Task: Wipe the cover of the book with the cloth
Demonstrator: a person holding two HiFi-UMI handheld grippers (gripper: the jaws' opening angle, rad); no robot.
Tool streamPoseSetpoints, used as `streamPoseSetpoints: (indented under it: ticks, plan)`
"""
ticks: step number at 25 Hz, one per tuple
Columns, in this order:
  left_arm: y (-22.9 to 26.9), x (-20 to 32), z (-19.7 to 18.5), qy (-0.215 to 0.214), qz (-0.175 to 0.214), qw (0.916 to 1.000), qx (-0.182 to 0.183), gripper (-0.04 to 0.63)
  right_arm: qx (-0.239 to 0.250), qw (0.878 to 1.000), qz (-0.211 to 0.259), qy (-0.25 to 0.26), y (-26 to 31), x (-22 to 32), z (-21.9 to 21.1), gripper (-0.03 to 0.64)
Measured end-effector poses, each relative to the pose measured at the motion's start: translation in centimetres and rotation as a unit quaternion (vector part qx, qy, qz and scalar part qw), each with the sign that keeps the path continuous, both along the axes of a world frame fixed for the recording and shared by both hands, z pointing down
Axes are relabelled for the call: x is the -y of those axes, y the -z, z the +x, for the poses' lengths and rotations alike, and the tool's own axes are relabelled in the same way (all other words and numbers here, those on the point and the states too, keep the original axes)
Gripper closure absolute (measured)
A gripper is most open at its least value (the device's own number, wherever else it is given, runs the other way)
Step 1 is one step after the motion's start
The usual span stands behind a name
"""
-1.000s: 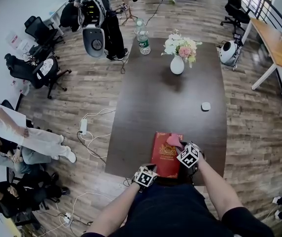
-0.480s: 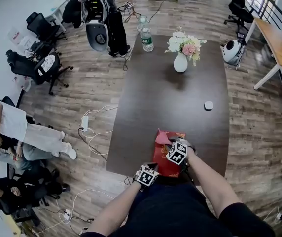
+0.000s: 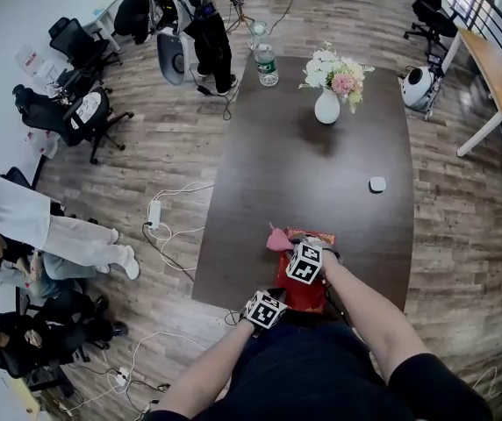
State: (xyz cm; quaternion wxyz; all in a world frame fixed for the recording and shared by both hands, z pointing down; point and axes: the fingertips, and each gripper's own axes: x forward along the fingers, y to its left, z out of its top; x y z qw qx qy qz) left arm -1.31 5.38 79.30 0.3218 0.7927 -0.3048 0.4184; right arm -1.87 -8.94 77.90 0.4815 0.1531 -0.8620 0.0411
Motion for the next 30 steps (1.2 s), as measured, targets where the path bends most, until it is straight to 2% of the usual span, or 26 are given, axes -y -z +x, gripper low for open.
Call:
streamPoseSetpoints:
  ticks: [7, 11, 30]
  plan:
    - [-0.2, 0.0, 0.2, -0.002, 0.0, 1.0, -0.002, 0.6, -0.004, 1.0, -0.013, 0.019, -0.6, -0.4, -1.3, 0.499]
    - [-0.3, -0.2, 0.0, 0.001, -0.003, 1.0, -0.004, 0.6, -0.007, 1.0, -0.001, 0.026, -1.4, -0.5, -1.0, 0.499]
    - [-0.2, 0.1, 0.1, 0.006, 0.0, 1.0, -0.006, 0.6, 0.003, 1.0, -0.003, 0.008, -1.4, -0.6, 1.5, 0.499]
